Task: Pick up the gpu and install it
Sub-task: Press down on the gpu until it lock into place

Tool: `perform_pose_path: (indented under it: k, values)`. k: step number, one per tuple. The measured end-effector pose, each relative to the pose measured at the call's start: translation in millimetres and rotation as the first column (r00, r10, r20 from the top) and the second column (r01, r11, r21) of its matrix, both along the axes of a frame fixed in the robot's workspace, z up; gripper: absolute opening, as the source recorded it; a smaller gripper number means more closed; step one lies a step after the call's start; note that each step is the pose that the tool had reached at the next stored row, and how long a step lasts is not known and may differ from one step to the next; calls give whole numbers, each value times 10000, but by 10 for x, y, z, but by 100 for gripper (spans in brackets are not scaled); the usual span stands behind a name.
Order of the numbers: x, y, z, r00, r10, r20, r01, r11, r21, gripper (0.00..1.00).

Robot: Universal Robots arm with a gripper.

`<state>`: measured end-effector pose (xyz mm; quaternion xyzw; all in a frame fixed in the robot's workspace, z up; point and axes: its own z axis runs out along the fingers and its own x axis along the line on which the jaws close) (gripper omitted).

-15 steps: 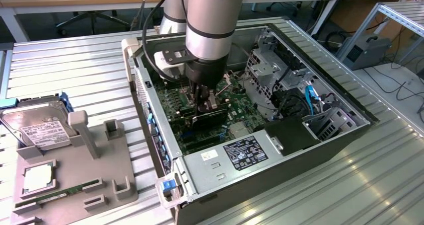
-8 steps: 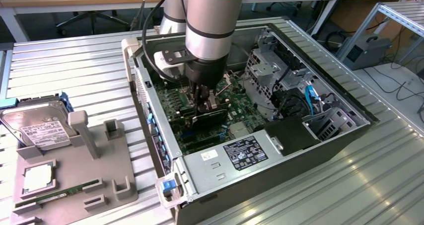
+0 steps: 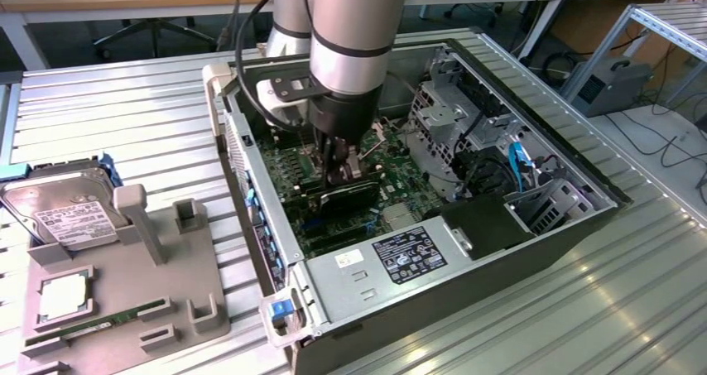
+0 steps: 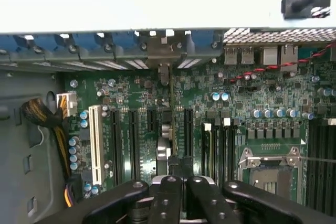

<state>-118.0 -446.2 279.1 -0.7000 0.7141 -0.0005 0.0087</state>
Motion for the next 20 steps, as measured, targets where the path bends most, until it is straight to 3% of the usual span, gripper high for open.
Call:
perform_pose_path:
  k: [4,9,14,20]
  values:
    - [4,0,100,10000,1,-2,-1,10000,-2,11]
    - [11,0,315,10000,0,-2,0,10000,-2,11]
    - [37,0,325,10000,1,-3,-1,10000,-3,11]
    - [110,0,411,10000,0,-1,0,10000,1,11]
